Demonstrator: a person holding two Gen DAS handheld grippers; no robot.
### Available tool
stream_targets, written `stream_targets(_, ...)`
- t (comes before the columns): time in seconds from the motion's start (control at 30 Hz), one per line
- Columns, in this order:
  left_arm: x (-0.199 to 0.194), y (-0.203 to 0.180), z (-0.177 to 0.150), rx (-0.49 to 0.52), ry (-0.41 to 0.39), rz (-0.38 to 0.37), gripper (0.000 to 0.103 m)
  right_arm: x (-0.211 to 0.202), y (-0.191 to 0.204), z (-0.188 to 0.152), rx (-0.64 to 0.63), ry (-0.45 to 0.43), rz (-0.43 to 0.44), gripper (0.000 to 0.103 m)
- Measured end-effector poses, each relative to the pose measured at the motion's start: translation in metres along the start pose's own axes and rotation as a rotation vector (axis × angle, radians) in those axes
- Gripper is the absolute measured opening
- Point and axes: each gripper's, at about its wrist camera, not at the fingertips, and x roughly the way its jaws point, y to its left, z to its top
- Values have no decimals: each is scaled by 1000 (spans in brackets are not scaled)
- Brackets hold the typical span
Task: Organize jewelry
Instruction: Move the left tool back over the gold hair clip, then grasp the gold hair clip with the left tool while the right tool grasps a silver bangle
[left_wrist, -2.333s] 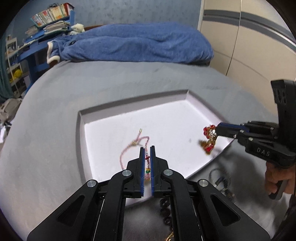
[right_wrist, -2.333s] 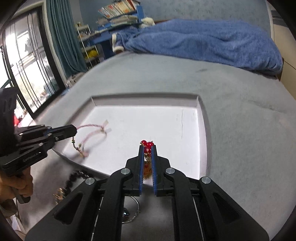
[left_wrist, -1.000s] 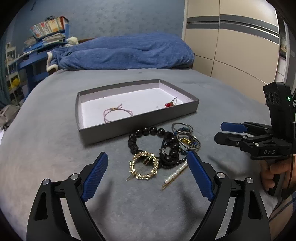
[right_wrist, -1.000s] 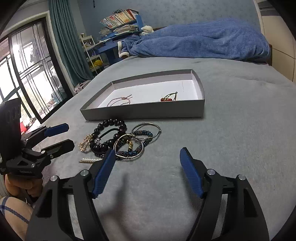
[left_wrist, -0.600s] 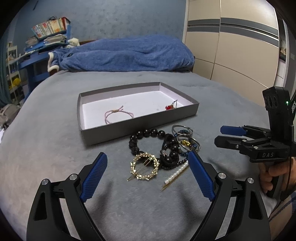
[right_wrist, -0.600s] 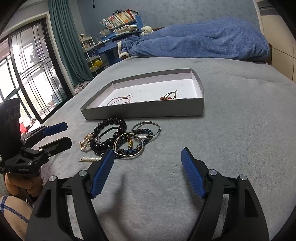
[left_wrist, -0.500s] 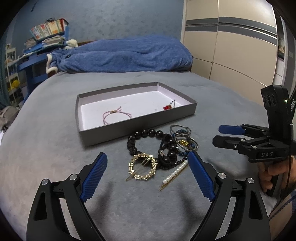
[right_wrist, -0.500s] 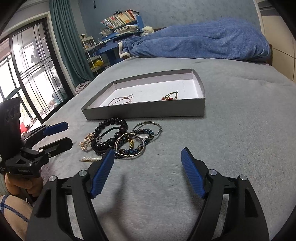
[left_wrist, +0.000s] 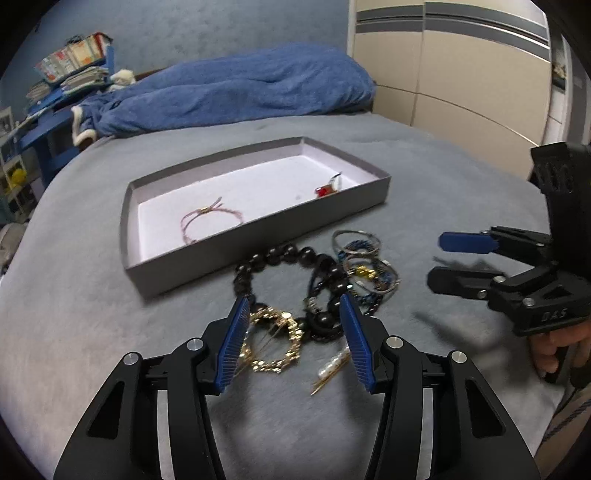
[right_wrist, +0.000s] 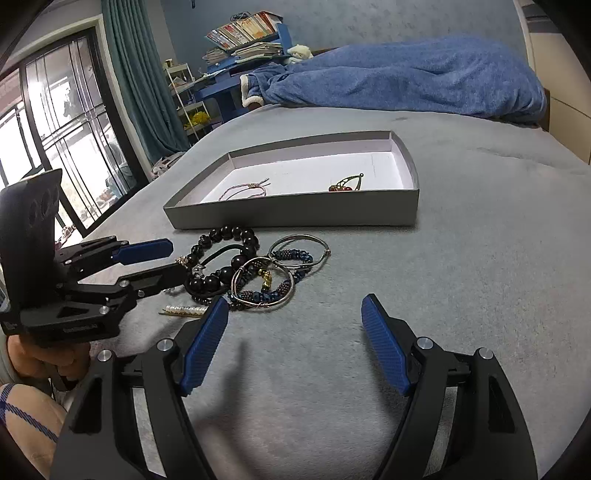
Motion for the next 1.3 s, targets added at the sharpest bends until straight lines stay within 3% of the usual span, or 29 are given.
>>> stream_targets(0.13,2,11,-3,-54,14,49,60,5,2,1,-12,26,2,74)
stream_targets(0.3,11,21,-6,-99,64,36,60,14,6,6,-30,63,15,74)
stream_targets(0.4,13,22,-8,-108,67,-5,51,19,10,8,-41,77,23,74)
stream_targets(0.43,13,22,-10,-110,65,-16,42,20,11,9,-43,81,27,74)
stream_targets(0.6,0,19,-13,-107,5,-46,43,25,15,13,-35,92,55,74)
stream_targets(0.83,-9,31,-15,-185,-40,-40,43,40,15,18,-15,133,75,73)
stream_targets(1.07,-6,31,-14,-177,-21,-33,43,51,12,17,5,161,75,47)
stream_targets(1.3,-7,34,-15,-184,-24,-36,43,37,12,11,16,109,91,47)
